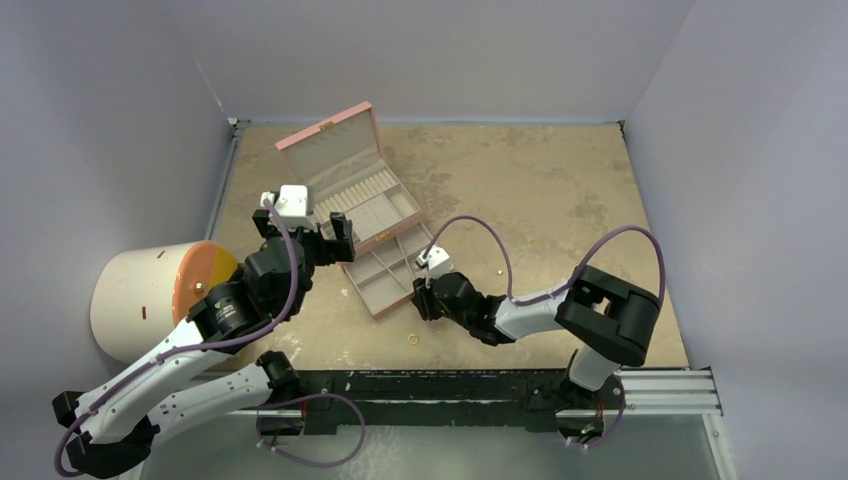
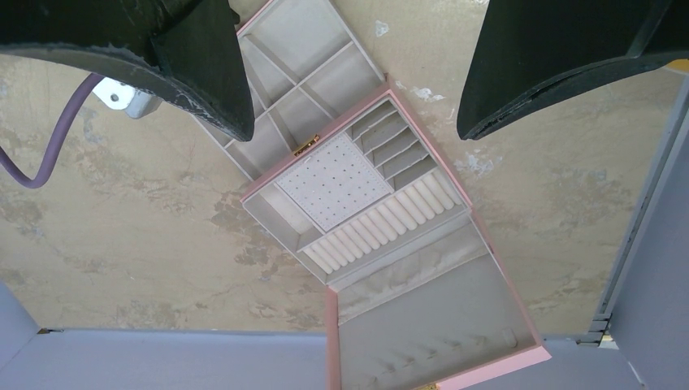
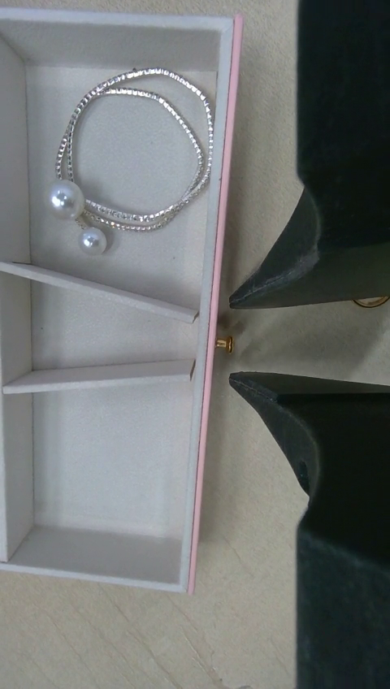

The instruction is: Organize the mixed jewelry

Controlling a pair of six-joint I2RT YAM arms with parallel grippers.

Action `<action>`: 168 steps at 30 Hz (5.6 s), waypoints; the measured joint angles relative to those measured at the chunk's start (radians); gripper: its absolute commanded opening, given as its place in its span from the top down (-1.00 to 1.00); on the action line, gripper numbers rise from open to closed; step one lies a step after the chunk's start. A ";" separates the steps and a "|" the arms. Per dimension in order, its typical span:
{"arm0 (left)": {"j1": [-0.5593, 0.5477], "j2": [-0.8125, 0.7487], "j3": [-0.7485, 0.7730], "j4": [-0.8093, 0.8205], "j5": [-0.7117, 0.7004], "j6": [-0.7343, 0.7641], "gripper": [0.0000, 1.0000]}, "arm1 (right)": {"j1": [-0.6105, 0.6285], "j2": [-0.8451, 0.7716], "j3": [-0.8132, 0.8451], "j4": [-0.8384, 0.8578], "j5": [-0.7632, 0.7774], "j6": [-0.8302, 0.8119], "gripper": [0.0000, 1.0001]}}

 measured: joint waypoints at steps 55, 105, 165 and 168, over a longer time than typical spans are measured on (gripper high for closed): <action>0.000 0.000 0.000 0.000 0.000 0.000 -0.91 | 0.012 0.300 0.257 0.134 0.209 -0.100 0.53; 0.000 0.010 0.000 0.000 -0.008 0.000 -0.91 | -0.028 0.492 0.459 0.302 0.226 -0.209 0.15; 0.000 0.002 0.000 -0.001 -0.021 0.000 -0.91 | -0.388 0.484 1.135 -0.798 -0.127 -0.139 0.31; 0.000 0.003 0.000 -0.001 -0.023 0.000 -0.91 | -0.388 0.488 1.135 -0.798 -0.126 -0.128 0.36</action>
